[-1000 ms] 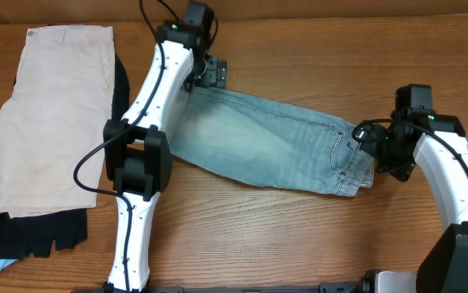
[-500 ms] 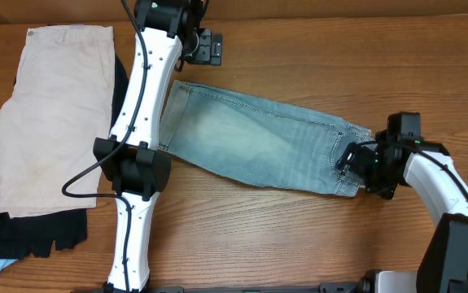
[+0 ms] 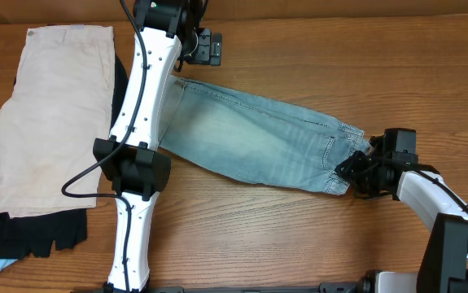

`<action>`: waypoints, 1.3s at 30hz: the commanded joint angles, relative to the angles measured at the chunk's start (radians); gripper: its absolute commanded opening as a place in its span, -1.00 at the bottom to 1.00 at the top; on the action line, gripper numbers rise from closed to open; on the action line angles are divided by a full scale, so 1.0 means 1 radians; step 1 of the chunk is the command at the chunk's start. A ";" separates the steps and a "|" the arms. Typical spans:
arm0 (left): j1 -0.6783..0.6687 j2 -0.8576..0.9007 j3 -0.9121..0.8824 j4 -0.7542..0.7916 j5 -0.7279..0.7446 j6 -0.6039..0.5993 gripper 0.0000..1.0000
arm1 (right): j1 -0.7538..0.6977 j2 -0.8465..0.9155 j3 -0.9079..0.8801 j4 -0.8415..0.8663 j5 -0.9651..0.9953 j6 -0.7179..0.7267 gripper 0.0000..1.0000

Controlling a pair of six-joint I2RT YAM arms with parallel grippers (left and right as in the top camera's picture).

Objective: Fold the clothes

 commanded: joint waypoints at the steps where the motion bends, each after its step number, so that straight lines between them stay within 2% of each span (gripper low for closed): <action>1: 0.001 0.008 0.024 -0.005 0.000 0.019 1.00 | -0.034 0.015 0.016 0.002 -0.036 0.042 -0.54; 5: 0.005 0.008 0.024 -0.012 0.001 0.019 1.00 | -0.127 0.002 0.112 -0.081 -0.048 0.000 -0.61; 14: 0.019 0.008 0.024 -0.063 0.002 0.018 1.00 | -0.351 -0.002 0.474 -0.453 -0.057 -0.336 -0.61; 20: 0.021 0.008 0.024 -0.080 0.002 0.015 1.00 | -0.370 -0.002 0.704 -0.624 -0.057 -0.436 -0.63; 23: 0.021 0.008 0.024 -0.080 0.002 0.015 1.00 | -0.319 -0.002 0.805 -0.687 -0.057 -0.436 -0.65; 26: 0.021 0.008 0.024 -0.079 0.002 0.015 1.00 | -0.207 -0.002 0.859 -0.713 -0.056 -0.439 -0.65; 30: 0.020 0.008 0.024 -0.079 0.002 0.015 1.00 | -0.030 0.006 0.857 -0.694 -0.047 -0.419 -0.65; 39: 0.020 0.008 0.024 -0.070 0.009 0.015 1.00 | 0.349 0.088 0.856 -0.570 0.097 -0.236 -0.65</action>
